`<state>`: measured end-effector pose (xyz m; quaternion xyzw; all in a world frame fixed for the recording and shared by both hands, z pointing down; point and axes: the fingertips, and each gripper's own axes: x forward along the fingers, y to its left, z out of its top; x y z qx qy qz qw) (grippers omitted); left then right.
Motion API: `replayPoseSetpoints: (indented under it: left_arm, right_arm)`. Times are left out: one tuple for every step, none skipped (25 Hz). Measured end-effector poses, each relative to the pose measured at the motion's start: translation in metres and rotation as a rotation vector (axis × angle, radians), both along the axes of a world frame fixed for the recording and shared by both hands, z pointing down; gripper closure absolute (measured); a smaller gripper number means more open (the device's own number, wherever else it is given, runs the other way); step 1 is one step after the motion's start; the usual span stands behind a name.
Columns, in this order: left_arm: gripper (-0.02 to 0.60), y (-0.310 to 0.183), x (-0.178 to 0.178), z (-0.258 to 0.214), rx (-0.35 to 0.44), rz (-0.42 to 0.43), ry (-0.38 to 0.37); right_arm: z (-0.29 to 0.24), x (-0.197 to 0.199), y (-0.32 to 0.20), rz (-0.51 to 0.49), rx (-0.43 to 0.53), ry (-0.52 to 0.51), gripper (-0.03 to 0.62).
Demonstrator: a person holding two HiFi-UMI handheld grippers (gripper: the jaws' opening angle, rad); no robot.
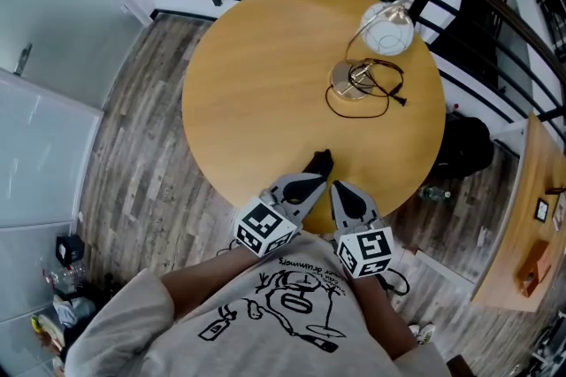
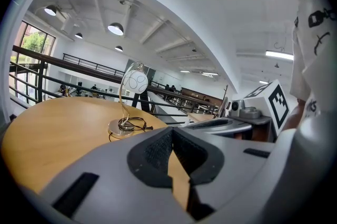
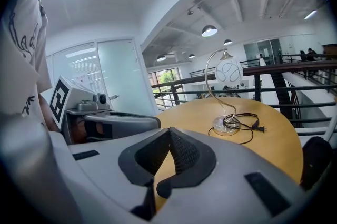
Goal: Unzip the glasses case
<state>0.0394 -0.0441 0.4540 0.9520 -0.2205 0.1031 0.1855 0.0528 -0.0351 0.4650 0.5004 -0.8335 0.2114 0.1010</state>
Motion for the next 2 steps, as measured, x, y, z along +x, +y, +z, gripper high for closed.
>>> replayPoseSetpoints:
  left_arm:
    - [0.574,0.0001,0.0007,0.0000,-0.001,0.001,0.000]
    - [0.574,0.0003,0.0015,-0.0001,-0.001,0.003,0.000]
  right_arm:
    - [-0.0002,0.0008,-0.0002,0.001,0.000,0.001,0.571]
    - [-0.0004,0.0016,-0.0004,0.002,0.000,0.002,0.571]
